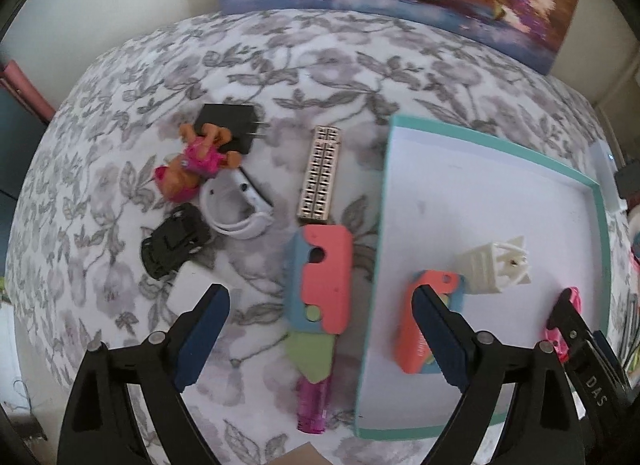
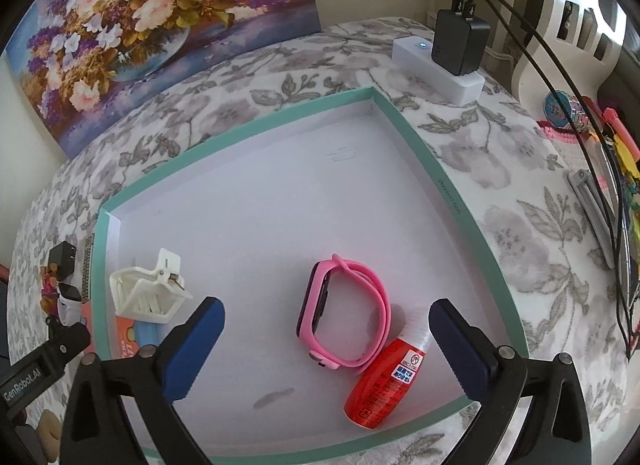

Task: Organize rigid objects
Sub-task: 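Move both tools back toward the items beside the tray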

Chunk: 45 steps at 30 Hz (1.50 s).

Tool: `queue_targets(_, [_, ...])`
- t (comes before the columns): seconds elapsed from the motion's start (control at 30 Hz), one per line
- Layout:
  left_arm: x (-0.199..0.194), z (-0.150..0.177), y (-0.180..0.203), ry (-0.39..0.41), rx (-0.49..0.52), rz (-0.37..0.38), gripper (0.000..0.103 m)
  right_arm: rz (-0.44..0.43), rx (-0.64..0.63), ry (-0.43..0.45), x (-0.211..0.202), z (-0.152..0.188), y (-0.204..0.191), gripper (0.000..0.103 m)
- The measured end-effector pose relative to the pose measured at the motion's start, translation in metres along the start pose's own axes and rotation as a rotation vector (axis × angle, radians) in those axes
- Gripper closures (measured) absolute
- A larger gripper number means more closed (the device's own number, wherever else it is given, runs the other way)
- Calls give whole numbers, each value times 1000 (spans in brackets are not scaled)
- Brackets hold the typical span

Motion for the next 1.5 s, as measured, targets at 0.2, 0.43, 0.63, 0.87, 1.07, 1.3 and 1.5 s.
queue_targets(0.2, [0, -3, -11, 6, -36, -8, 9, -6, -20, -11, 2, 3, -5, 0])
queue_targets(0.43, [-10, -11, -24, 32, -78, 8, 8, -13, -52, 4, -5, 2, -13, 0])
queue_targets(0.63, [-23, -22, -54, 69, -117, -17, 7, -47, -94, 29, -21, 4, -38, 0])
queue_targets(0.87, [-44, -35, -95, 127, -163, -56, 7, -112, -133, 6, -30, 20, -81, 0])
queue_targets(1.07, [-48, -36, -128, 130, -199, -76, 7, -131, -205, -10, -33, 36, -122, 0])
queue_targets(1.3, [-43, -30, -166, 118, -250, -100, 7, -164, -233, -39, -34, 50, -157, 0])
queue_targets(1.5, [-29, -25, -176, 77, -254, -66, 7, -174, -283, -57, -30, 62, -188, 0])
Point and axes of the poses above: each gripper's, at about its wrist camera, not at the fingertips, and x roughly the way its jaws point, y to its right, z to its underside, the point moved 9 cm from there along x, roughly the way its jaws point
